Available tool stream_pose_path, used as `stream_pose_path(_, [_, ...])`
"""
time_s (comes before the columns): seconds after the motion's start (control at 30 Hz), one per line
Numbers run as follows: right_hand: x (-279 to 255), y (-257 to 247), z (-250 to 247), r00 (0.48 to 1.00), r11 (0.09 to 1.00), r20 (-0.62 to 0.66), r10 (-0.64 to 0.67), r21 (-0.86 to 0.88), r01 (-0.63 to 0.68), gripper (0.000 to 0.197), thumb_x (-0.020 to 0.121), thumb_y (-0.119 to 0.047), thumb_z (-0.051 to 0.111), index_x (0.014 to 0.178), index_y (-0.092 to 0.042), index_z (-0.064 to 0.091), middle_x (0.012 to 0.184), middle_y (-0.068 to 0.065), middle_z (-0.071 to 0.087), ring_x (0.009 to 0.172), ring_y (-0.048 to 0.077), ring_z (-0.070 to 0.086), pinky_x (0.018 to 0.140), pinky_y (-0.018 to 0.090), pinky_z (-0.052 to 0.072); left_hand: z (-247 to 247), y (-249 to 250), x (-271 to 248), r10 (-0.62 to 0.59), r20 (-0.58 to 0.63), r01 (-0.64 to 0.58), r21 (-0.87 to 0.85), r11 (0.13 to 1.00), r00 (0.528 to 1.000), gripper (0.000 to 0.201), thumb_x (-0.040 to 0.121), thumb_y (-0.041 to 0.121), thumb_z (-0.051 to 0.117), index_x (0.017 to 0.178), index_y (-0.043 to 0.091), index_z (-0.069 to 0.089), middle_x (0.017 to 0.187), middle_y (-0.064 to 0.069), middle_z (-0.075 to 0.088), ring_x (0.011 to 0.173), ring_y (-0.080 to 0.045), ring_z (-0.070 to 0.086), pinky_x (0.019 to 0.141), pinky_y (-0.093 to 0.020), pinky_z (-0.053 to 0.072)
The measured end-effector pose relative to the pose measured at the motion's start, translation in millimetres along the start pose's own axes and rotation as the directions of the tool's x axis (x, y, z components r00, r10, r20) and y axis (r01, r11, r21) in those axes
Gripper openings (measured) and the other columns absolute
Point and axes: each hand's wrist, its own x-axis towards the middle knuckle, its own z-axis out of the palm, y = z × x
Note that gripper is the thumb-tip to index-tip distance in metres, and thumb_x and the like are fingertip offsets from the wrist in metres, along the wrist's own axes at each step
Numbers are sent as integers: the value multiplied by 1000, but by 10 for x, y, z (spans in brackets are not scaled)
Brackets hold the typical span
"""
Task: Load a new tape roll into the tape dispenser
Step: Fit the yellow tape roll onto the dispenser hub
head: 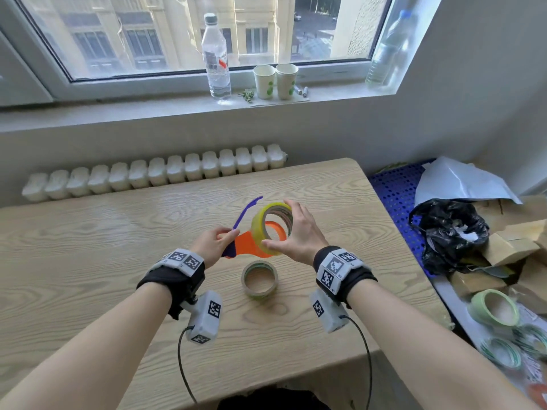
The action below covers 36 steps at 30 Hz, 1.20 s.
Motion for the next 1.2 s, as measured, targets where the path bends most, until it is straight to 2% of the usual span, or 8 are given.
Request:
stream_pose_path(0.07, [30,-67,14,999,999,7,-34,-32,34,103,60,-43,80,142,-16,23,139,8,40,129,24,36,109,35,34,-35,55,-1,2,-16,-2,7,1000,1000,32,91,35,53,104,8,62,79,-10,68,76,-26,64,78,-40,52])
stream_pose_path(0.2, [73,-136,52,996,989,39,-85,-117,89,106,59,-46,78,143,-16,20,141,8,38,129,24,35,108,41,36,-87,152,-20,0,-43,0,1,1000,999,33,91,33,53,111,6,59,88,-16,67,73,-26,64,74,-37,52])
stream_pose_path(0.3, [94,-159,91,992,980,64,-109,-159,118,106,58,-49,76,143,-16,20,141,6,38,129,23,36,107,42,37,-144,167,-19,-4,-48,5,28,1000,999,40,91,38,51,112,4,61,94,-21,70,79,-32,66,82,-44,54])
stream_pose_path(0.47, [138,-178,116,986,961,85,-146,-224,162,105,59,-49,76,142,-16,21,139,7,40,127,24,38,106,43,38,-199,267,-35,13,-50,-12,31,999,999,41,94,32,47,125,6,53,92,-15,64,76,-24,60,58,-25,49])
stream_pose_path(0.6, [182,-184,105,986,960,88,-144,-231,161,106,60,-49,76,142,-16,19,140,8,39,128,24,37,106,43,38,-241,341,-60,55,-5,-55,-8,998,998,42,95,31,46,135,18,46,92,-14,62,75,-22,60,57,-23,48])
stream_pose_path(1.0, [242,-254,42,989,992,103,-107,-52,112,118,54,-36,87,144,-19,12,142,10,24,133,23,31,111,38,33,-360,472,-139,62,109,-66,32,997,992,31,97,32,40,127,33,49,90,-6,61,72,-16,58,51,-14,44])
stream_pose_path(1.1, [276,-269,19,985,987,133,-112,-101,126,89,75,-39,72,144,-27,19,144,12,24,130,28,39,107,40,38,-415,508,-154,43,132,-56,97,994,990,37,98,32,38,134,29,46,86,-2,59,67,-9,56,44,-8,41])
stream_pose_path(1.2, [315,-276,-7,987,975,118,-108,-180,128,61,87,-21,58,141,-30,31,138,11,39,119,32,51,101,44,43,-461,534,-152,26,156,-49,141,989,987,40,97,34,39,136,26,46,82,1,59,66,-9,57,54,-16,43])
